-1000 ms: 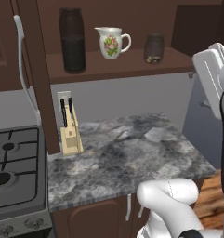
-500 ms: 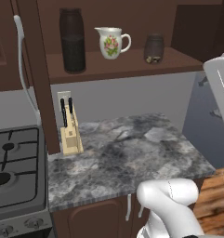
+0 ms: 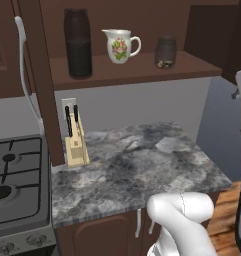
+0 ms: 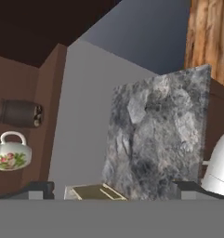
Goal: Pick the jar and jar from the dining table and place them in the open cabinet. Close the cabinet after placing the objects.
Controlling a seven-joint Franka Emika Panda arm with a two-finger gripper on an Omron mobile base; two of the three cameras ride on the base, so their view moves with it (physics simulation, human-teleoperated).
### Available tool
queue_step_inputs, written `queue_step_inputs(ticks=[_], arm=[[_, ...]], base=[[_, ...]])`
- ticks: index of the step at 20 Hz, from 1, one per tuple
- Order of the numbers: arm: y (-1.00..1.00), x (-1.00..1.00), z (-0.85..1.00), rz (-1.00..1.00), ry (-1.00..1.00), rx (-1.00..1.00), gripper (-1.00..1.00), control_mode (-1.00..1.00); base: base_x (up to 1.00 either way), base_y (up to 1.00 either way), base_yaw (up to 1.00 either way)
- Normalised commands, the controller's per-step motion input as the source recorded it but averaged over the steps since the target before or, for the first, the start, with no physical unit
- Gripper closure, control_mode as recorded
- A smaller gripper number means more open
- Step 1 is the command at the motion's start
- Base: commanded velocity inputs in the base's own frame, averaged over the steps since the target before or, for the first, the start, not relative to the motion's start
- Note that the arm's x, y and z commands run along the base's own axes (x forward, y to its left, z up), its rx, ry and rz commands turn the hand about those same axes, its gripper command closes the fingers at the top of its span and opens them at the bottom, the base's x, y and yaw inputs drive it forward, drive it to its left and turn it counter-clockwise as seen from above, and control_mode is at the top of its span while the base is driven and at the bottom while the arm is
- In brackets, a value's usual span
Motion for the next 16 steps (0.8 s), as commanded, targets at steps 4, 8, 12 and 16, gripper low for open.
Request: queue_step_inputs(ticks=[4, 8, 12, 16], arm=[[-0.19, -0.35, 0.0, -0.28, 0.0, 0.0, -1.0, -1.0], [-0.22, -0.42, 0.0, -0.25, -0.01, 0.0, -1.0, -1.0], [-0.23, -0.41, 0.0, -0.25, -0.04, 0.0, -1.0, -1.0], [-0.31, -0.31, -0.02, -0.39, 0.0, 0.0, -1.0, -1.0]], base=[[0.0, 0.0, 0.0], [0.0, 0.0, 0.0], [0.0, 0.0, 0.0], [0.0, 0.0, 0.0]])
